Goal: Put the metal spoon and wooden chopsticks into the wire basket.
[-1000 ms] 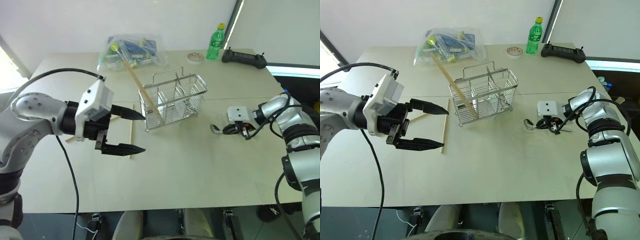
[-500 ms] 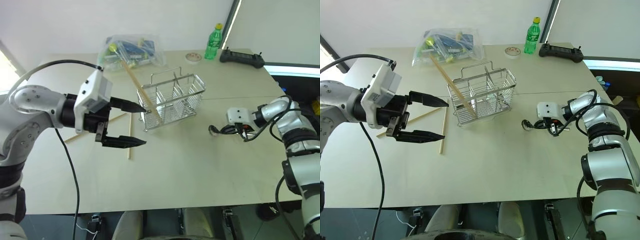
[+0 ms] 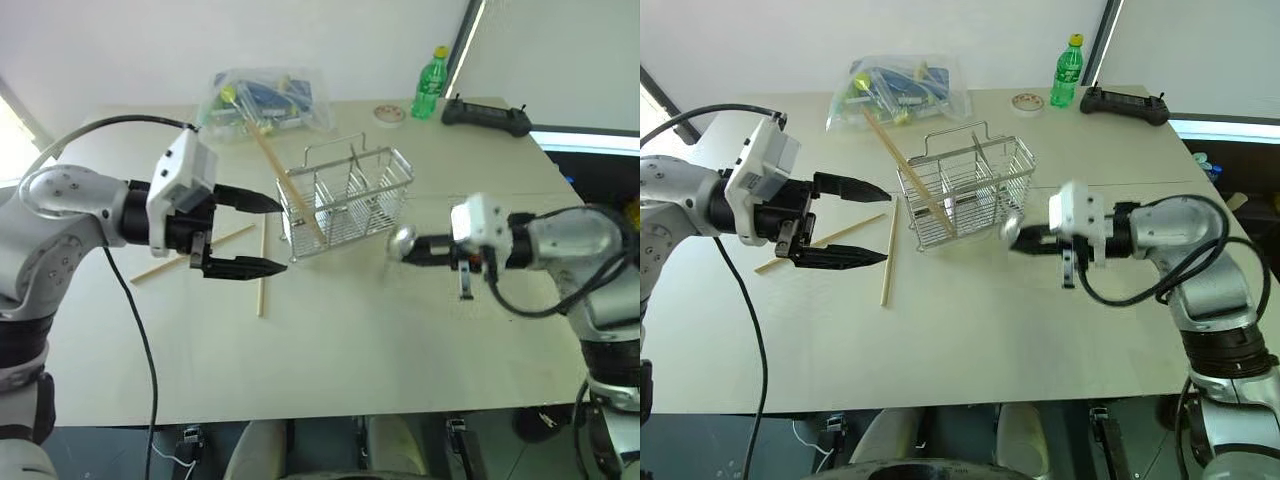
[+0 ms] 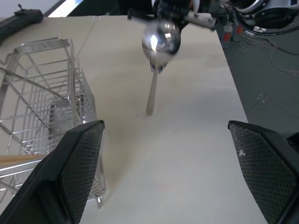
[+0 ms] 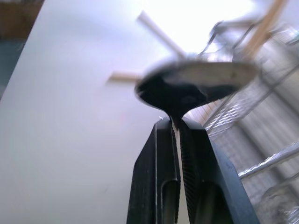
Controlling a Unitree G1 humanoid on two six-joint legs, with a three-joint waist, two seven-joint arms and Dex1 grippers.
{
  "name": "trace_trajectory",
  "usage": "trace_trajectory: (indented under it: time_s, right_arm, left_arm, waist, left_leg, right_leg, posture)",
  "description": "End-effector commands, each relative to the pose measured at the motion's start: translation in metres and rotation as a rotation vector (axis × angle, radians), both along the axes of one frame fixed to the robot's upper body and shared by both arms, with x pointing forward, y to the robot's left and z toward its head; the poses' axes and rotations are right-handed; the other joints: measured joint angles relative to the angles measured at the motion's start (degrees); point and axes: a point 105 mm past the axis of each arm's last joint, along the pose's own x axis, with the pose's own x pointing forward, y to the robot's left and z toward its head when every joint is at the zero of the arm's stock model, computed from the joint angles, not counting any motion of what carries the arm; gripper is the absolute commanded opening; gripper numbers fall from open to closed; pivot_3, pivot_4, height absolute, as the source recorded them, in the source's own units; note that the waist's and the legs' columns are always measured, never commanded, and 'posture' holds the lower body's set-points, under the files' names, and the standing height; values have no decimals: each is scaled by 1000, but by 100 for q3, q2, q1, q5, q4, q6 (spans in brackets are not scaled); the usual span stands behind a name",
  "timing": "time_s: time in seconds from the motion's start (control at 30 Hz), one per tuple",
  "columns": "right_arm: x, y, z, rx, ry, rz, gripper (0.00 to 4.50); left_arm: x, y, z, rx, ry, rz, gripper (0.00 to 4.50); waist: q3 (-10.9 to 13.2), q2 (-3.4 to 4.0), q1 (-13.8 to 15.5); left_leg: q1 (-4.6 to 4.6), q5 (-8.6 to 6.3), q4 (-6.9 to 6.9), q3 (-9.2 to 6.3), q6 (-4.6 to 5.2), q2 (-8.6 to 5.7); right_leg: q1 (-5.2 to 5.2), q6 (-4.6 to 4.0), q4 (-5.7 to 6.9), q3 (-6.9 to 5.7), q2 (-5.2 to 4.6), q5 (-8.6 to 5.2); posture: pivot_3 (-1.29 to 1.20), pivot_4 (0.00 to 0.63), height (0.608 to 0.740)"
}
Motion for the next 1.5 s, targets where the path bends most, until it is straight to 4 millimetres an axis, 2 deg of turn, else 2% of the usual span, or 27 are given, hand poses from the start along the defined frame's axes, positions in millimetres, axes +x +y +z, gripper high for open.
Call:
trace_trajectory:
  time_s: [0.03, 0.13, 0.3, 0.5, 0.6, 0.83, 1.07, 1.23, 1.4, 1.5]
  right_arm:
    - [15, 6, 66, 282, -75, -132, 209]
    - [27, 6, 92, 419, -57, -192, 209]
    - [40, 1, 115, 543, -18, -251, 209]
    - [44, -2, 115, 529, -23, -270, 209]
    - [51, -6, 110, 520, -30, -307, 209]
    - [81, -18, 86, 498, -43, -470, 209]
    - [98, -19, 64, 487, -11, -559, 209]
    - [97, -16, 38, 439, 43, -572, 209]
    - [88, -11, 24, 413, 99, -555, 209]
    - [82, -9, 20, 402, 121, -537, 997]
  left_arm:
    - [4, 1, 13, -15, -79, 10, 4500]
    - [7, 1, 15, -18, -89, 11, 4500]
    - [9, 3, 18, -26, -101, 15, 4500]
    - [10, 4, 20, -30, -114, 24, 4500]
    - [10, 5, 20, -32, -117, 28, 4500]
    - [8, 5, 22, -39, -127, 35, 4500]
    - [12, 4, 26, -51, -143, 48, 4500]
    - [19, 5, 29, -61, -174, 78, 4500]
    - [30, 7, 36, -78, -214, 120, 4500]
    - [32, 6, 38, -91, -221, 123, 4500]
  waist:
    - [0, 2, 4]
    - [-4, -5, 28]
    - [-6, -10, 15]
    - [-6, -9, 0]
    - [-5, -8, -4]
    - [-6, -8, -17]
    - [-5, -8, -19]
    - [-5, -8, 3]
    - [-5, -7, -5]
    - [-5, -7, -15]
  left_leg:
    - [0, 0, -2, 0, 0, 2]
    - [-6, 1, -11, -2, 0, 1]
    - [-36, 0, -20, 3, 0, -11]
    - [-32, -2, -23, 8, 4, -10]
    - [-29, -2, -22, 7, 5, -8]
    - [-26, 0, -9, 6, 5, -4]
    - [-27, 0, -19, 6, 4, -4]
    - [-27, 0, -19, 5, 4, -4]
    - [-27, 0, -16, 5, 4, -5]
    - [-27, 0, -17, 3, 4, -3]
  right_leg:
    - [-6, -5, 0, 0, 1, 3]
    - [-15, -16, 3, -2, 7, 13]
    - [-35, 4, -2, -9, 1, 24]
    - [-38, 11, -1, -9, 3, 20]
    - [-38, 10, 6, -10, 8, 20]
    - [-33, 8, 7, -8, 15, 22]
    - [-38, 8, 6, -6, 16, 22]
    - [-36, 8, 5, -7, 16, 22]
    - [-35, 8, 7, -7, 16, 22]
    - [-36, 8, 7, -7, 19, 22]
  posture:
    - [0, 150, 690]
    - [0, 150, 690]
    - [0, 150, 690]
    - [0, 150, 690]
    - [0, 150, 690]
    - [0, 150, 690]
    - [0, 150, 690]
    - [0, 150, 690]
    - [0, 150, 690]
    - [0, 150, 690]
